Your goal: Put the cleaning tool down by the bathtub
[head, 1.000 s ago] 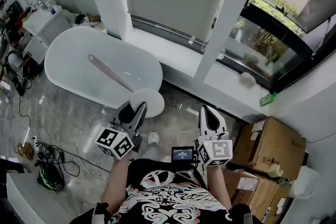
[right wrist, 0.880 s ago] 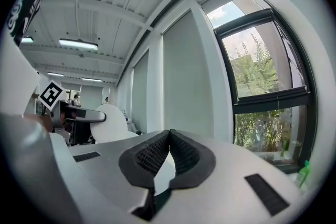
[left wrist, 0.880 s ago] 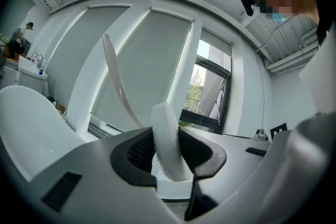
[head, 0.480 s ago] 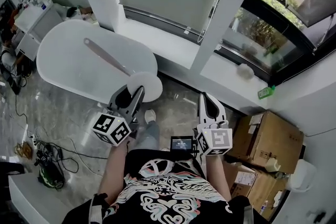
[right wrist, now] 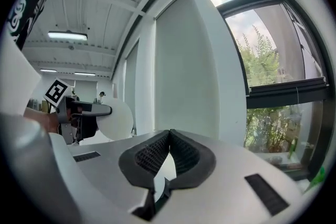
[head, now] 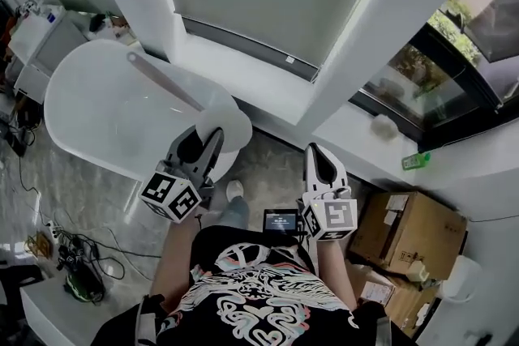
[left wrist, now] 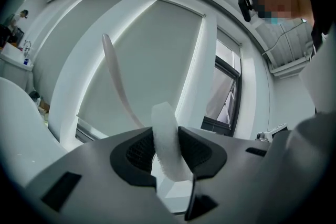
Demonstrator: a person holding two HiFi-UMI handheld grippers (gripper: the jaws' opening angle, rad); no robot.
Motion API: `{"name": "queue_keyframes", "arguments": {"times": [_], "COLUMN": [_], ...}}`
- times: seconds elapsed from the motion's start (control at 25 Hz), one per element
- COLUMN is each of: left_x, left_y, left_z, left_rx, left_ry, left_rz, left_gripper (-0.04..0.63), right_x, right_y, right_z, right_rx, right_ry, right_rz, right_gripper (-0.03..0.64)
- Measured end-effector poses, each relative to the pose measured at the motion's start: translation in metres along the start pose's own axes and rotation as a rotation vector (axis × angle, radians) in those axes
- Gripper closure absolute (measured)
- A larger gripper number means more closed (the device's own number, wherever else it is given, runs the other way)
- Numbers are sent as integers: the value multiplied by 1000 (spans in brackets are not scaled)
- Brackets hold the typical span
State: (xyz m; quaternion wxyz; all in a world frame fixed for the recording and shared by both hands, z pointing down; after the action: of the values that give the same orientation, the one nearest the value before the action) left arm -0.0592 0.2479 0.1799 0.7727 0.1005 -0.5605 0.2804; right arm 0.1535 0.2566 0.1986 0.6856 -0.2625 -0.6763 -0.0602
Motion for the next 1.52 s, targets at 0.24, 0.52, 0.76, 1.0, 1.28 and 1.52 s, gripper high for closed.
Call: {"name": "queue_keyframes", "arguments": {"times": [0.24,0.52,0.76,1.0,1.28,1.52], "left_x": [-38,-60,-72,-79,-92,-102], "left_y": [-62,-104,-124,-144,-177,-203], "left_z": [67,119,140,152,178,194], "left_rx": [9,3,-8,-11,-60,-52], "left_ry": [-14,-64,-97,-64,-86,-78], "left_rz": [3,37,33,16,-10,-13], "left_gripper": [460,460,460,460,460,460], "right_x": [-34,-48,-48,-56,-71,-81], "right_y": [-96,-158,-182,-206,-254,-283], "right_z": [-20,-32,-40,-51,-72,-89], "right_rx": [24,59,75,62,74,74], "right_ry": [13,20,11,10,60,70], "right_rz": [-4,5,29,22,25,30], "right_gripper": [591,591,591,591,591,589]}}
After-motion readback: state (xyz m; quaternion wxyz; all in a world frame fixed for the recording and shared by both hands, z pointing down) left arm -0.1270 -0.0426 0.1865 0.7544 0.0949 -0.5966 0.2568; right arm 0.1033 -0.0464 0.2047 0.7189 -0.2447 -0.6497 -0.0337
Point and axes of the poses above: the fingertips, and each gripper's own axes: y backward along the fingers, z to its left, x out of its underside, the point moved 1 cm from there along y, backward along the fingers, and after that the axes turned 7 degrees about z, right-handed, at the moved point
